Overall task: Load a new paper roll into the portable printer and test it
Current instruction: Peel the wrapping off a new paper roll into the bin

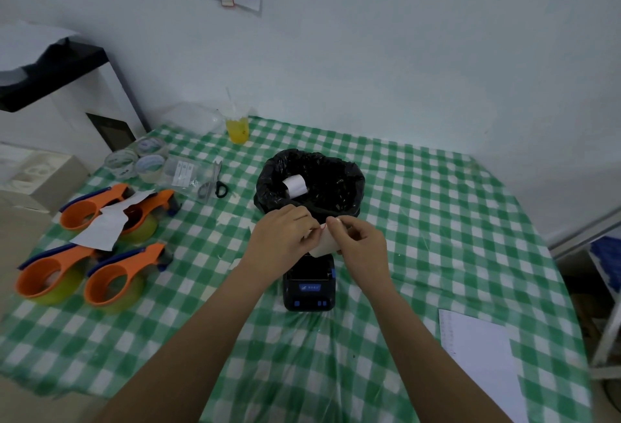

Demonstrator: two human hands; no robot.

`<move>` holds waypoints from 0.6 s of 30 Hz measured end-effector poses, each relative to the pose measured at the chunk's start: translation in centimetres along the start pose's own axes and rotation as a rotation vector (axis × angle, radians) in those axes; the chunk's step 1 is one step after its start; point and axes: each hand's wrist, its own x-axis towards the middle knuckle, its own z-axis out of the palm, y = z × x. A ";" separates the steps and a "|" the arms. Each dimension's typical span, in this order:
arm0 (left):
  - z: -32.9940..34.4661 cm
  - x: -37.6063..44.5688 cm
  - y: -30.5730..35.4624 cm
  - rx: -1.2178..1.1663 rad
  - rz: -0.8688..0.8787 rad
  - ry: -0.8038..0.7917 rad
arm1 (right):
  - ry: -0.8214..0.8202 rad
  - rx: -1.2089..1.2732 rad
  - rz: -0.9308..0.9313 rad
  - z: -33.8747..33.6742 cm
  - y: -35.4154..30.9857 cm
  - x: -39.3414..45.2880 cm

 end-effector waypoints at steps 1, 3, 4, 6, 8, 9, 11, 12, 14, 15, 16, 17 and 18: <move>-0.1 0.0 0.1 -0.017 -0.020 -0.002 | -0.002 0.008 -0.004 0.0 -0.1 0.1; -0.2 0.0 0.2 -0.101 -0.079 -0.004 | -0.009 0.050 0.008 -0.1 -0.3 0.2; -0.3 0.0 0.2 -0.149 -0.103 -0.008 | -0.016 0.072 0.019 -0.2 -0.3 0.2; -0.4 0.1 0.2 -0.154 -0.074 -0.012 | -0.029 0.085 0.023 -0.4 -0.4 0.3; -0.4 0.2 0.2 -0.057 0.015 -0.001 | -0.041 0.060 0.004 -0.6 -0.4 0.4; -0.4 0.2 0.2 -0.022 0.041 0.007 | -0.048 0.045 -0.010 -0.7 -0.4 0.4; -0.3 0.3 0.3 0.000 0.050 0.023 | -0.052 0.036 -0.030 -0.8 -0.3 0.5; -0.2 0.3 0.3 -0.002 0.035 0.024 | -0.049 0.034 -0.036 -0.8 -0.3 0.5; -0.2 0.2 0.5 -0.039 -0.011 0.029 | -0.043 0.029 -0.048 -0.6 -0.3 0.5; -0.2 0.2 0.6 -0.088 -0.049 0.025 | -0.038 0.032 -0.052 -0.6 -0.3 0.5; -0.3 0.2 0.7 -0.149 -0.097 0.010 | -0.033 0.037 -0.050 -0.6 -0.4 0.5; -0.4 0.2 0.8 -0.215 -0.149 -0.009 | -0.031 0.045 -0.042 -0.6 -0.4 0.4; -0.5 0.2 0.7 -0.284 -0.194 -0.023 | -0.031 0.060 -0.031 -0.6 -0.4 0.4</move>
